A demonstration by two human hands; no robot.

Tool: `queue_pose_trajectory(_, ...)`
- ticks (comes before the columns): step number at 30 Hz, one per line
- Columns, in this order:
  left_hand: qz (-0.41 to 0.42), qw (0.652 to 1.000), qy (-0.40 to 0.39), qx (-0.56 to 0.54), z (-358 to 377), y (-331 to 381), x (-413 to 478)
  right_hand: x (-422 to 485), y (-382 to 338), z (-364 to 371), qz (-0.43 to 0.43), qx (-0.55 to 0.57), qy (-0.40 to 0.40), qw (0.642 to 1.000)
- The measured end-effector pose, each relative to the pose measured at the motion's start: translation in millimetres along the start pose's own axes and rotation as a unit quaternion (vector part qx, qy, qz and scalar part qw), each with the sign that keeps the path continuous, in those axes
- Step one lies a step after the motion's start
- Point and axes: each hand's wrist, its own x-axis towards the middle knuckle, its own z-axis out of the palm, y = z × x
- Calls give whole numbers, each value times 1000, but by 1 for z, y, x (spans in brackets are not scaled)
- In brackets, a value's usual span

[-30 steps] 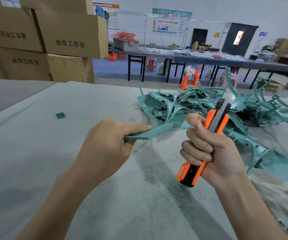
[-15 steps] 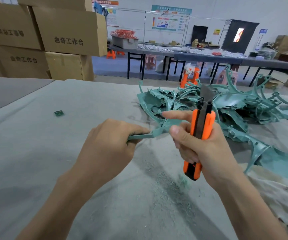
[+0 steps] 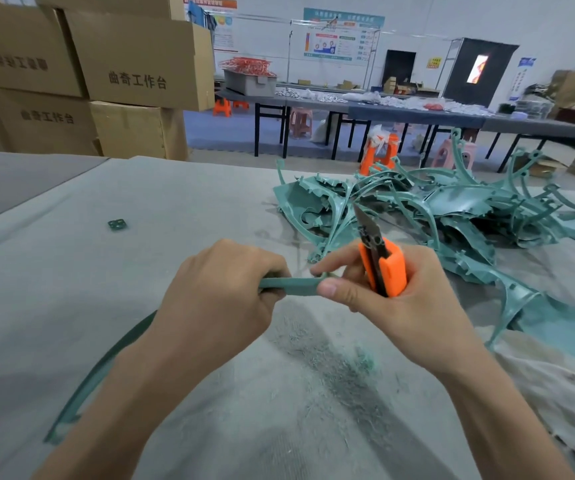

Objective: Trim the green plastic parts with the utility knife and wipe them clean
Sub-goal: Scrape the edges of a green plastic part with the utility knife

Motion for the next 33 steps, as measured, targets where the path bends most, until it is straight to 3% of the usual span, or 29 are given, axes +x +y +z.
queue_pose_trajectory(3, 18, 997, 77, 7, 2, 1, -1, 1, 4, -3, -2, 17, 43, 999)
queue_pose_trajectory(6, 51, 974, 220, 20, 10, 7, -2, 2, 9, -5, 14, 124, 124, 984)
queue_pose_trajectory(8, 53, 961, 272, 14, 16, 10, -2, 3, 11, -6, 21, 170, 165, 971)
queue_pose_trajectory(13, -51, 963, 215, -153, 29, 10, 1, 5, 16, -10, 20, 179, 225, 958)
queue_pose_trajectory(16, -156, 935, 173, -267, 39, -1, 6, 8, 20, -17, 43, 259, 217, 940)
queue_pose_trajectory(18, -250, 874, 139, -392, 38, -9, 12, 11, 24, -23, 72, 323, 202, 922)
queue_pose_trajectory(20, -286, 807, 102, -506, 33, -17, 17, 13, 28, -25, 108, 384, 202, 894)
queue_pose_trajectory(23, -221, 730, 25, -647, 28, -26, 19, 15, 35, -23, 165, 466, 205, 844)
queue_pose_trajectory(28, -102, 672, 20, -733, 29, -10, 11, 16, 43, -3, 249, 565, 176, 767)
queue_pose_trajectory(30, -82, 602, 4, -794, 24, -5, 10, 15, 44, 8, 279, 599, 158, 734)
queue_pose_trajectory(32, -111, 509, -4, -853, 20, -3, 11, 13, 45, 18, 312, 629, 137, 698)
queue_pose_trajectory(33, -142, 480, 5, -865, 21, -3, 10, 12, 45, 22, 328, 640, 128, 682)
